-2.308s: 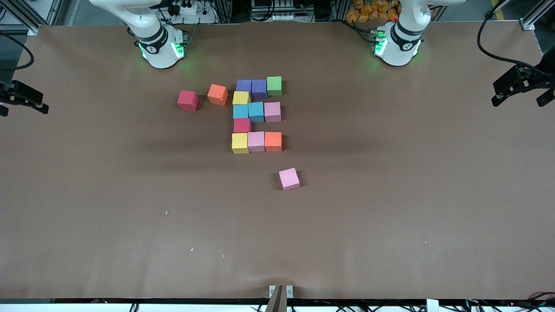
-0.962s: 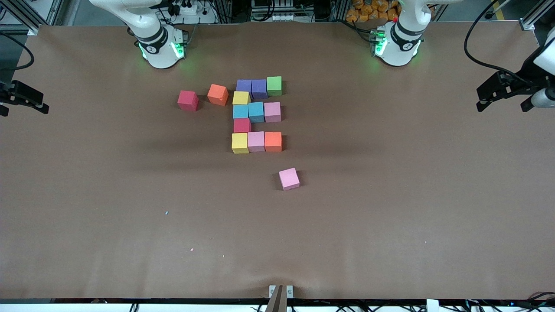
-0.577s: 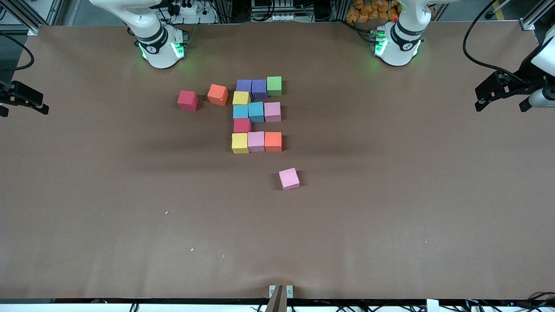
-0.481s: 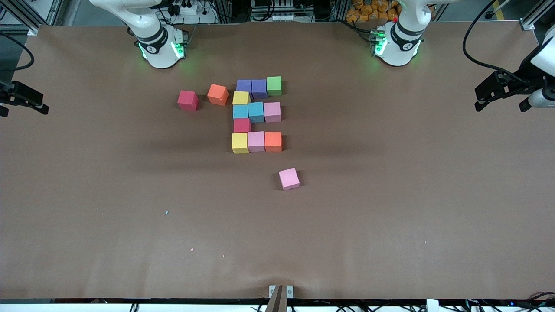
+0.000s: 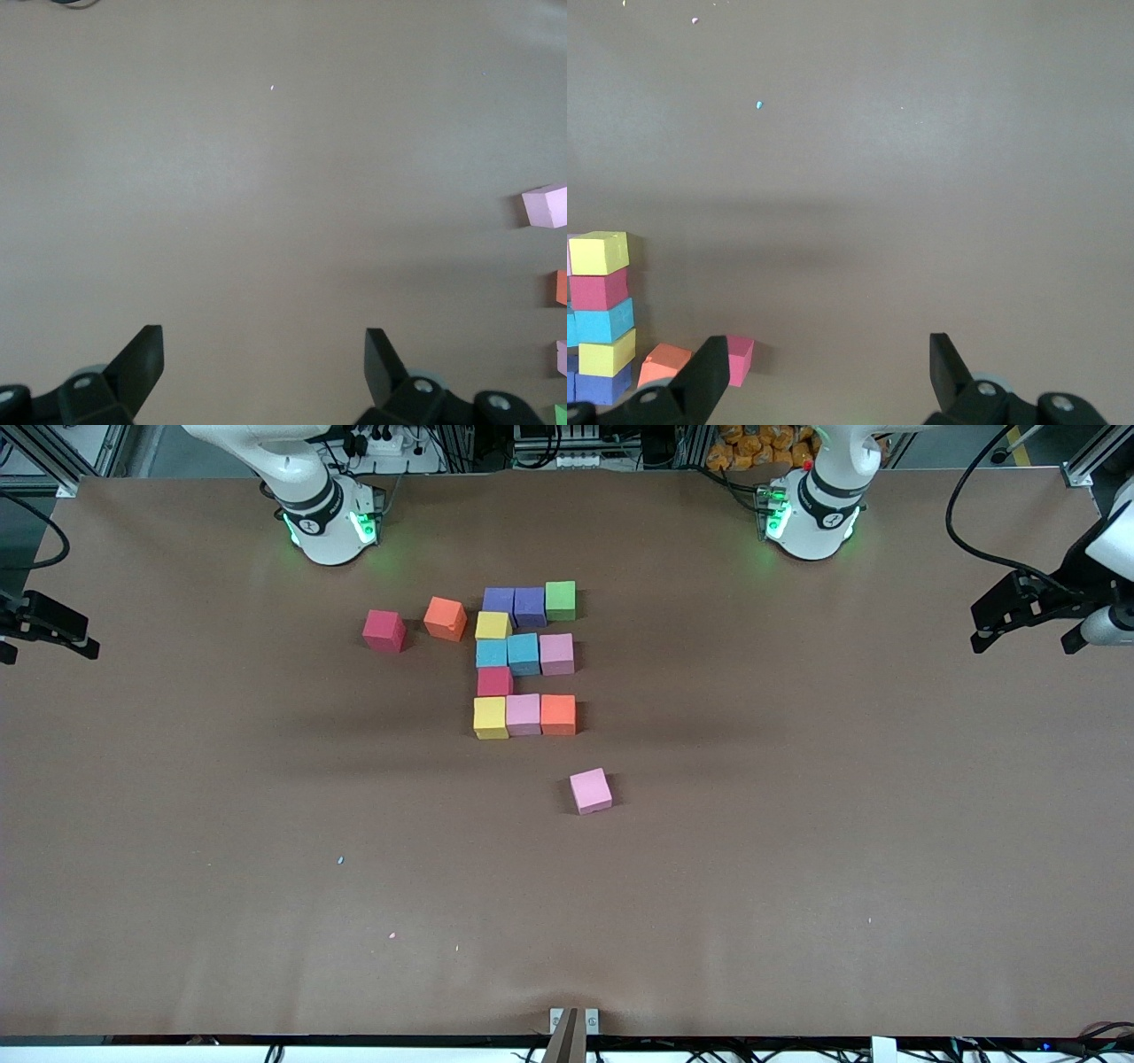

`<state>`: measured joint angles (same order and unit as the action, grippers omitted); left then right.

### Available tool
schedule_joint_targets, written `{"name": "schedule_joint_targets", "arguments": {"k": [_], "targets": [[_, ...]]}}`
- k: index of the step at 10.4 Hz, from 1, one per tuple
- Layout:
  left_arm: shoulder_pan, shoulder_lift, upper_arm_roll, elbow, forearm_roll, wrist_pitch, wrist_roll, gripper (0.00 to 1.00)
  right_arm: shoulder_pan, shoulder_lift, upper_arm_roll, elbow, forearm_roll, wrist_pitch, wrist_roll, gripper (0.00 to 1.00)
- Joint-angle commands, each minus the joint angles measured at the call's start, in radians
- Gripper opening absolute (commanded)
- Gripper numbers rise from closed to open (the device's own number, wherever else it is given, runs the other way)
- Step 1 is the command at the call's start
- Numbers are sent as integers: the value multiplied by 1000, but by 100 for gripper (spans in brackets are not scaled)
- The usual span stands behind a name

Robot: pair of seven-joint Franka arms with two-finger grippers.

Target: Arrange 11 blocks into digit 3

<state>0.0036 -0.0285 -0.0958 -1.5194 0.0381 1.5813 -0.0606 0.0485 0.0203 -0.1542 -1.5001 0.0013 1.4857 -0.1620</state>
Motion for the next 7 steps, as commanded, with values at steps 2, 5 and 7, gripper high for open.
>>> {"name": "schedule_joint_targets", "arguments": {"k": [2,5,7], "targets": [[6,15,31,15,-18,26,7,100,-7,4,5,9,-7,-2,-1,100],[4,16,31,12,-17,106,160,100,-7,6,5,9,-7,-2,-1,100],[7,21,31,12,-84,108,142,100,-7,6,5,8,-7,-1,-1,100]]}}
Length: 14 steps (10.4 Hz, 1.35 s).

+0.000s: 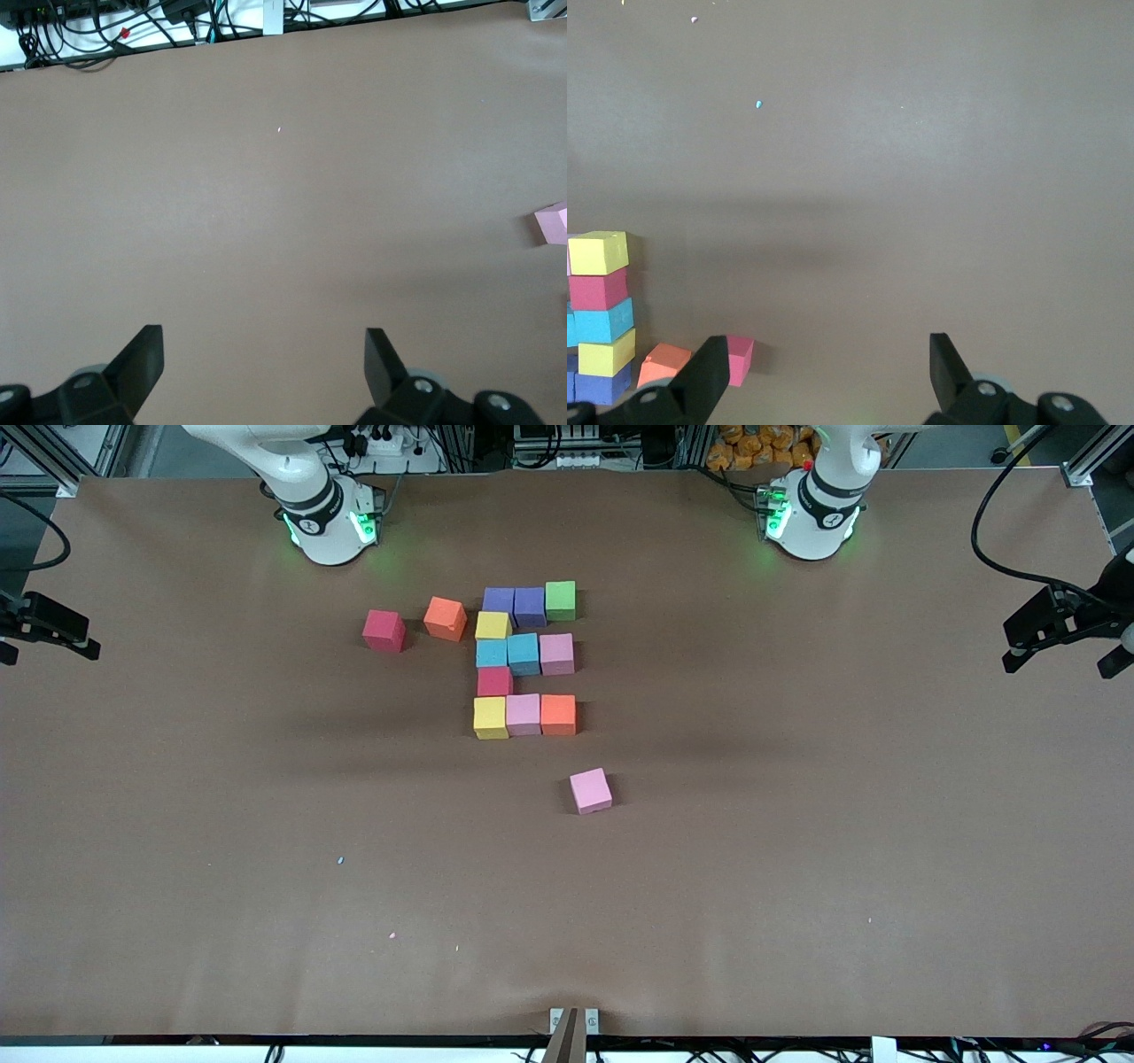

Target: Arrange 11 blocks into digit 3

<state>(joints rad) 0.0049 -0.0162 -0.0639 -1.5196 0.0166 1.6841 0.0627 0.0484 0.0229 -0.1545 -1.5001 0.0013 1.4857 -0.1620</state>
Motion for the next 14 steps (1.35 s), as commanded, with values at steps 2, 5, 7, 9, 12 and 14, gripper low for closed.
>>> {"name": "schedule_joint_targets", "arguments": {"k": [2,5,7,9,12,14], "targets": [[4,7,1,13,-96,0,-17,100,-7,3,6,8,-7,-1,-1,100],[4,4,1,12,-98,-29,-21,100,-7,3,4,4,-7,-1,-1,100],[1,4,1,13,-86,-47,-23,100,-7,3,6,3,-7,-1,-1,100],[0,-4,0,13,-83,-96,-24,100,-5,3,6,3,-7,-1,-1,100],[-2,-10,-2,13,-43,-110,-24,100,-7,3,4,3,-7,-1,-1,100],[-2,-11,-2,13,-37,-121,-24,100,-7,3,4,3,-7,-1,-1,100]]}}
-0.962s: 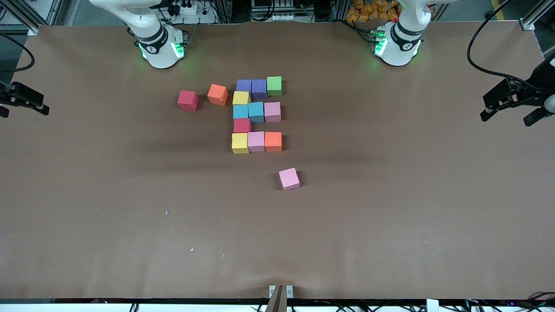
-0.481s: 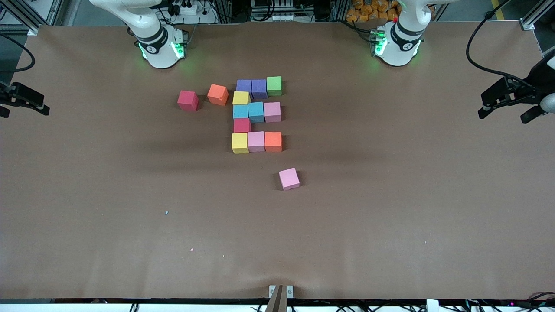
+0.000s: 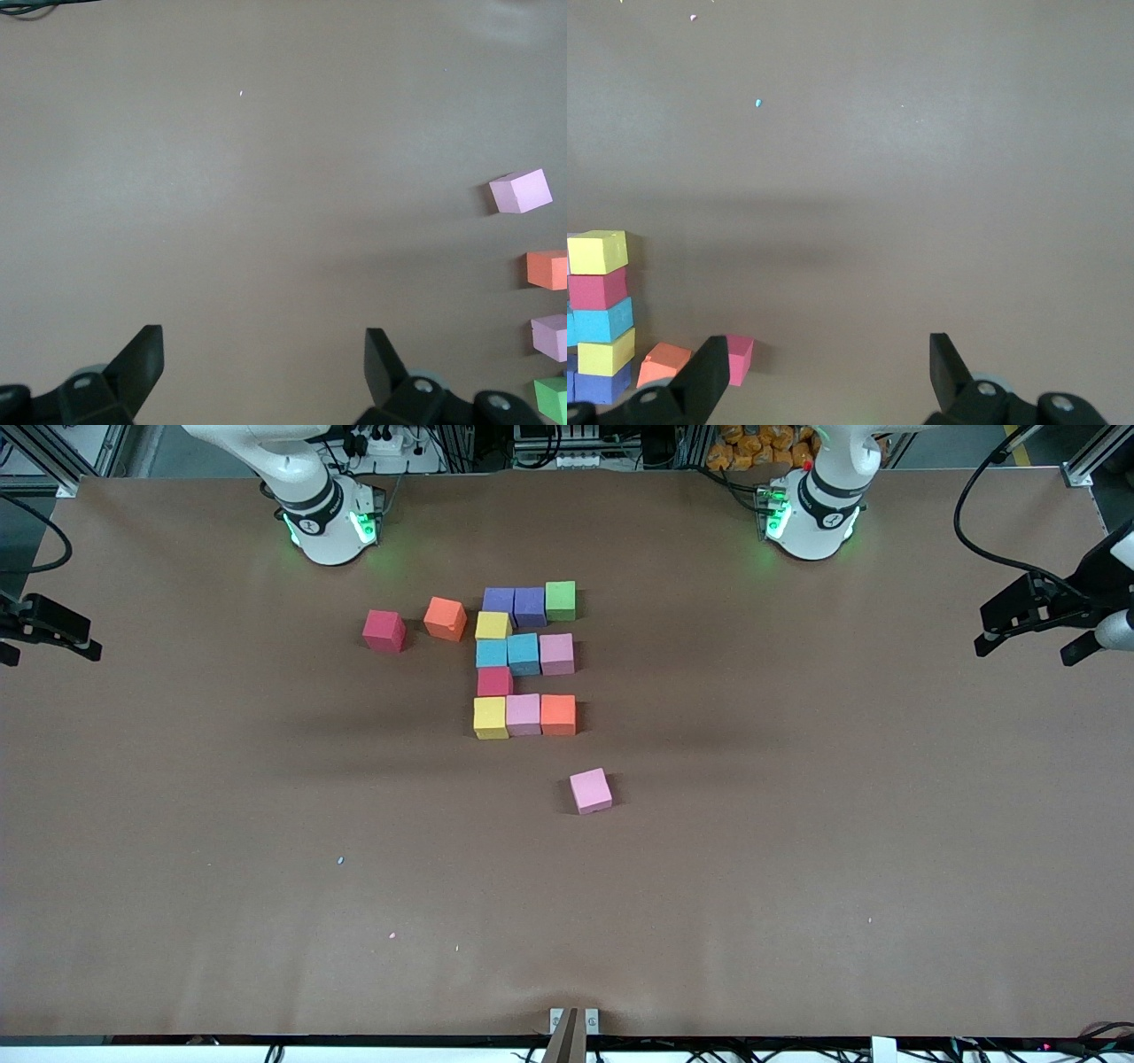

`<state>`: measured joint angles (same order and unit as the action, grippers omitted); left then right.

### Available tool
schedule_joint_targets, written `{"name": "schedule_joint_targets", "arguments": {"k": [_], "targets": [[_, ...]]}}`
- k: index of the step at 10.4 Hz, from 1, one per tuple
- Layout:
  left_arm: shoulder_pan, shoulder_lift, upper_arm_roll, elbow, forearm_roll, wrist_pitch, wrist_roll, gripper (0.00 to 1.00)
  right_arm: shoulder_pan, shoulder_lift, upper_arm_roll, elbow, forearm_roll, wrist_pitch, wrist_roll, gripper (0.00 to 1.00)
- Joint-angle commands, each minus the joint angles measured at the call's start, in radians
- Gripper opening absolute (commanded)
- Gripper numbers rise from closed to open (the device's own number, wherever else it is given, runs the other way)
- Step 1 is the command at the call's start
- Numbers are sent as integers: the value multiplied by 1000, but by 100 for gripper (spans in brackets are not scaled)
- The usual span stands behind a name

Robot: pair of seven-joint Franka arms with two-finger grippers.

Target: Arrange 11 blocks into digit 3

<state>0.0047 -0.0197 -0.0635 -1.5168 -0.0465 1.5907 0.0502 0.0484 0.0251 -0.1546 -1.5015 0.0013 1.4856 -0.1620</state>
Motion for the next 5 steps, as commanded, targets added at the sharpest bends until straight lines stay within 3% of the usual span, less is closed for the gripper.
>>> {"name": "schedule_joint_targets", "arguments": {"k": [1,5], "targets": [[0,-8,-1,10,42,-31,-7,100,-7,1,4,4,-7,-1,-1,100],[0,-8,-1,12,50,-31,-6,100,-7,1,4,4,-7,-1,-1,100]]}}
